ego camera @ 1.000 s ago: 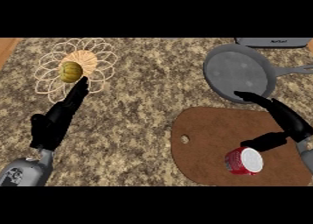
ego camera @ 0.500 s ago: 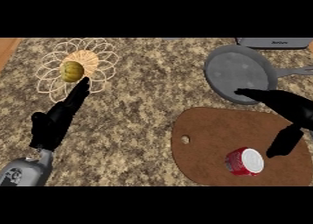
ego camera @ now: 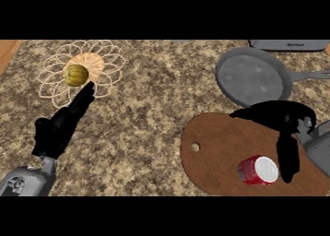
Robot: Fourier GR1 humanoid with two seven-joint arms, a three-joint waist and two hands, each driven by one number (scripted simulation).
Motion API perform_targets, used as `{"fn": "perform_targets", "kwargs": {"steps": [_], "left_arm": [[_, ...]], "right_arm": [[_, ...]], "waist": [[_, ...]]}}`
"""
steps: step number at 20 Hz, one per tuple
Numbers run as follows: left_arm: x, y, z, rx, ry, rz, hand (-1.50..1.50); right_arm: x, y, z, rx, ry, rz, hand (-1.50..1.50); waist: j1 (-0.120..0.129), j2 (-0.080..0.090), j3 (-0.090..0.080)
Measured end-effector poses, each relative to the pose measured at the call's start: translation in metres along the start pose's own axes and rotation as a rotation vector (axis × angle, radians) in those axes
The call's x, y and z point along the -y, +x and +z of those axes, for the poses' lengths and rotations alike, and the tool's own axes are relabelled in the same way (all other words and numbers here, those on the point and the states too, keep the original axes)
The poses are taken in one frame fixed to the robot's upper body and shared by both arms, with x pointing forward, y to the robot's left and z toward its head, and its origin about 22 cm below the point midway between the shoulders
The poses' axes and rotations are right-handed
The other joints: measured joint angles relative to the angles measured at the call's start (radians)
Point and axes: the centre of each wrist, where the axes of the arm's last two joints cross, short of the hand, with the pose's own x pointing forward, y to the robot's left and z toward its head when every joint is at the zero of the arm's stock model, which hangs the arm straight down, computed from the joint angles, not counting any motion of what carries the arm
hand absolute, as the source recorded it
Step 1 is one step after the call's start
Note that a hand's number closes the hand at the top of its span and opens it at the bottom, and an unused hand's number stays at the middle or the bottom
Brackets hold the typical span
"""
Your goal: Pick the can from the cutting board and place it in the pan
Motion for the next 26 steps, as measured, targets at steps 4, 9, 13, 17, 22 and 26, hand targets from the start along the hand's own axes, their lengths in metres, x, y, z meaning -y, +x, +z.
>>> {"fn": "perform_targets", "kwargs": {"steps": [4,9,13,17,22,26], "left_arm": [[-0.001,-0.001,-0.001,0.0,0.005,0.005,0.0],[0.0,0.004,-0.001,0.0,0.013,0.002,0.0],[0.003,0.007,0.0,0.001,0.013,0.004,0.0],[0.004,0.005,-0.003,0.004,0.01,0.006,0.0],[0.001,-0.001,0.007,0.0,0.01,0.003,0.0],[0.002,0.001,0.003,0.002,0.01,0.005,0.0]], "right_arm": [[0.001,0.027,-0.001,-0.02,0.034,0.021,-1.5],[-0.009,0.041,0.0,-0.025,0.029,0.038,-1.5],[-0.015,0.042,0.003,-0.05,0.029,0.063,-1.5],[-0.025,0.042,0.0,-0.076,0.038,0.088,-1.5],[-0.036,0.035,-0.003,-0.109,0.038,0.1,-1.5],[-0.046,0.033,-0.01,-0.127,0.039,0.109,-1.5]], "waist": [[-0.008,-0.001,0.001],[-0.012,-0.001,0.002],[-0.013,-0.001,0.002],[-0.014,0.0,0.002],[-0.012,0.0,0.003],[-0.012,0.001,0.003]]}}
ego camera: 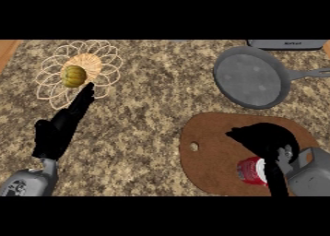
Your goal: Pick the can from the cutting board and place it in the pan
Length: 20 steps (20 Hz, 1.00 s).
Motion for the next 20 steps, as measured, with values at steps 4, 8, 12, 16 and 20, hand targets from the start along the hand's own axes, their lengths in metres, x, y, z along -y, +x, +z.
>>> {"fn": "perform_targets", "kwargs": {"steps": [4,8,12,16,20], "left_arm": [[-0.006,0.003,0.005,0.001,0.001,-0.003,0.0],[-0.007,0.004,0.0,0.003,0.0,-0.003,0.0],[-0.003,0.001,0.002,0.009,0.001,-0.003,0.0],[0.002,0.002,0.005,-0.001,0.001,0.001,0.0],[-0.004,0.003,0.0,0.001,0.007,-0.002,0.0]], "right_arm": [[-0.014,0.005,-0.006,0.008,0.013,0.006,1.5],[-0.017,0.003,-0.008,0.046,0.038,0.051,1.5],[-0.018,0.011,-0.014,0.061,0.041,0.075,1.5],[-0.022,0.012,-0.011,0.072,0.027,0.069,1.5],[-0.021,0.013,-0.008,0.087,-0.011,0.071,1.5]], "waist": [[0.001,-0.001,-0.001],[0.001,-0.002,-0.003],[0.004,-0.004,-0.006],[0.003,-0.004,-0.005],[0.002,-0.002,-0.003]]}}
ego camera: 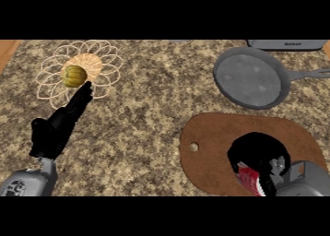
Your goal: Pick the can from the cutting board and place it in the pan
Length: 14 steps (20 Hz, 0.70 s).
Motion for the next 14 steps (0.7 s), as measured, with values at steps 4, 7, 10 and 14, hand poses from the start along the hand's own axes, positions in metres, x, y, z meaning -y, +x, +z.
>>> {"fn": "perform_targets", "kwargs": {"steps": [4,7,10,14], "left_arm": [[0.003,0.0,-0.002,0.002,-0.001,0.0,0.0],[-0.001,0.0,-0.003,-0.004,-0.002,0.003,0.0],[-0.003,-0.005,0.0,-0.014,0.007,0.007,0.0],[-0.003,-0.002,0.001,-0.015,0.01,0.008,0.0]], "right_arm": [[0.009,0.002,0.017,0.032,-0.091,-0.014,1.5],[0.012,0.02,0.031,0.045,-0.243,-0.054,1.5],[0.011,0.041,0.052,0.065,-0.466,-0.137,1.5],[0.009,0.063,0.084,0.074,-0.78,-0.206,1.5]], "waist": [[-0.003,0.001,0.002],[-0.009,-0.001,0.003],[-0.023,-0.007,0.004],[-0.027,-0.012,0.005]]}}
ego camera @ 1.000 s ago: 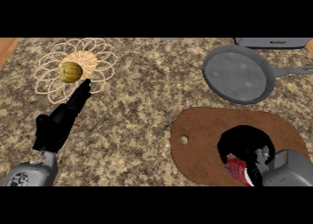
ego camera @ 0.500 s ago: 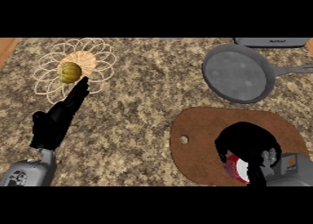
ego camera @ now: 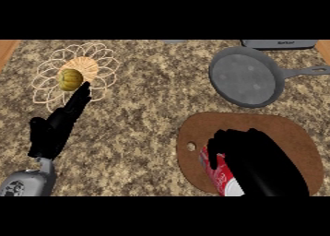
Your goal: Pick the can from the cutting board and place it in the pan
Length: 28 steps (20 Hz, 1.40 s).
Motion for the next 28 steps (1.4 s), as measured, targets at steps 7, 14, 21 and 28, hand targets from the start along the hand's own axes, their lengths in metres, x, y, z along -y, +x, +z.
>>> {"fn": "perform_targets", "kwargs": {"steps": [7,14,21,28], "left_arm": [[-0.002,0.002,-0.001,0.005,-0.01,-0.005,0.0],[-0.003,0.005,0.001,0.014,-0.015,-0.01,0.0],[0.003,-0.002,-0.004,0.017,-0.022,-0.009,0.0],[0.012,0.0,-0.005,0.021,-0.026,-0.008,0.0]], "right_arm": [[0.0,0.026,0.034,0.012,-0.355,-0.097,1.5],[-0.012,0.004,0.02,-0.073,-0.491,-0.224,1.5],[-0.012,-0.047,-0.028,-0.107,-0.547,-0.337,1.5],[-0.015,-0.112,-0.081,-0.175,-0.611,-0.286,1.5]], "waist": [[0.012,0.008,-0.001],[0.022,0.015,-0.001],[0.029,0.017,-0.001],[0.035,0.018,-0.001]]}}
